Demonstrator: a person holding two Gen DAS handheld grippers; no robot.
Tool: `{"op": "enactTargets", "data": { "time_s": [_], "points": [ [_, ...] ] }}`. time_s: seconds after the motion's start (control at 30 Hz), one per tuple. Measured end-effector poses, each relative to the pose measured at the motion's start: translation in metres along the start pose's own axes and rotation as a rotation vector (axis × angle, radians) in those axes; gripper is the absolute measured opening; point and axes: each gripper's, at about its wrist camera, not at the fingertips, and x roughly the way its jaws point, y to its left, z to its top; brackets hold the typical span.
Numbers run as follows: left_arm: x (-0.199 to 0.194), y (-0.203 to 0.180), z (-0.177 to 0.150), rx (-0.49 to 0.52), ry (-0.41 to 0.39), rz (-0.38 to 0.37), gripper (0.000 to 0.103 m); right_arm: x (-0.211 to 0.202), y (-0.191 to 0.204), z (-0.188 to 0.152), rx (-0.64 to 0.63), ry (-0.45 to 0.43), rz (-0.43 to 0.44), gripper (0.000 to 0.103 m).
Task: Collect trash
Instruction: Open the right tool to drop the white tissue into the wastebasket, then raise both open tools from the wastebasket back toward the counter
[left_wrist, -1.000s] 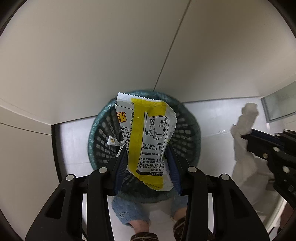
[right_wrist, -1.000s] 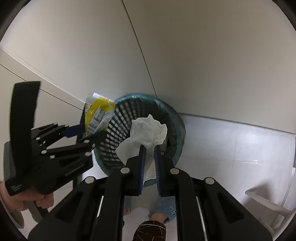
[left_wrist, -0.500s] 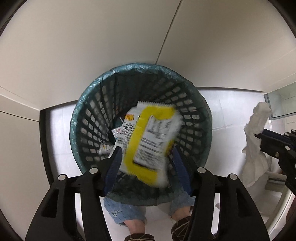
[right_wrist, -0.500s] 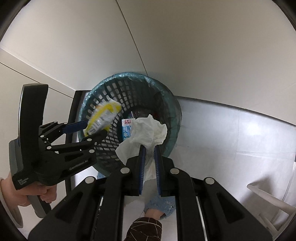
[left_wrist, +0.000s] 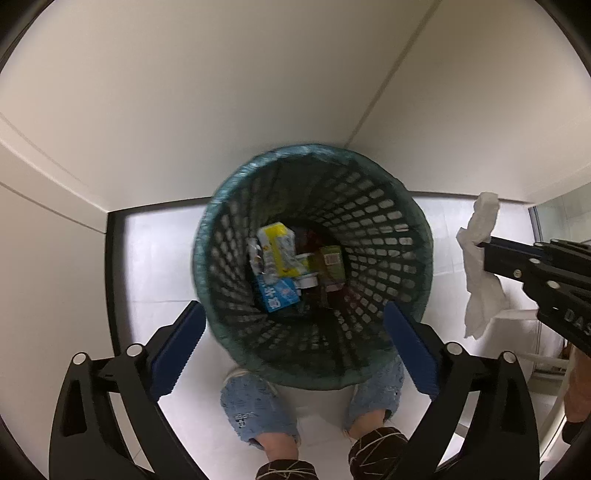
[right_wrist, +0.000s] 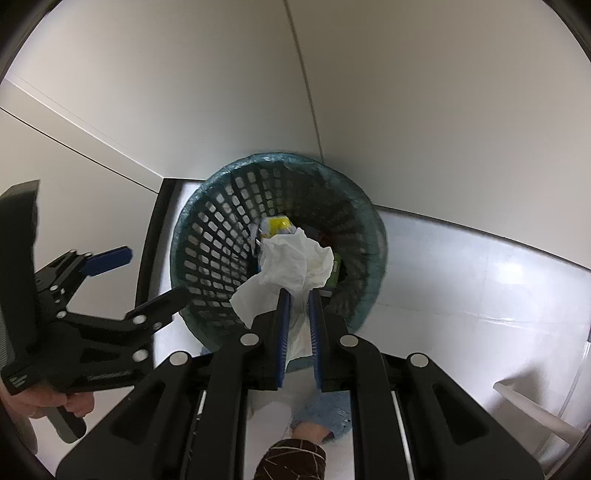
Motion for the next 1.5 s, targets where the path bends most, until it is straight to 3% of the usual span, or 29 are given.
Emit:
{"op": "enactTargets", "data": {
  "time_s": [0.5, 0.63, 0.7, 1.1, 1.27, 1.5],
  "points": [
    [-0.013, 0.049, -0.002, -0.031, 0.010, 0.003, 0.097, 0.047, 0.032, 0.007, 0.006, 0.018, -0.023, 0.014],
    [-0.016, 0.053, -0.002, -0.035, 0.009, -0.003, 0.097, 0.048, 0.035, 0.006, 0.011, 0.026, -0.026, 0.029],
    [-0.016, 0.053, -0.002, -0.034, 0.008, -0.006, 0.097, 0.048, 0.035, 0.005, 0.018, 0.026, -0.031, 0.041],
    [-0.025, 0.053, 0.000, -0.038, 0.011, -0.008, 0.097, 0.021, 0.033, -0.001, 0.063, -0.013, -0.044, 0.084],
    [-0.047, 0.050, 0.003, -0.054, 0.007, -0.015, 0.097, -0.014, 0.036, -0.002, 0.075, -0.037, -0.063, 0.094],
    [-0.110, 0.035, 0.014, -0.058, -0.021, -0.034, 0.097, -0.086, 0.043, 0.001, 0.081, -0.076, -0.088, 0.094]
  ]
}}
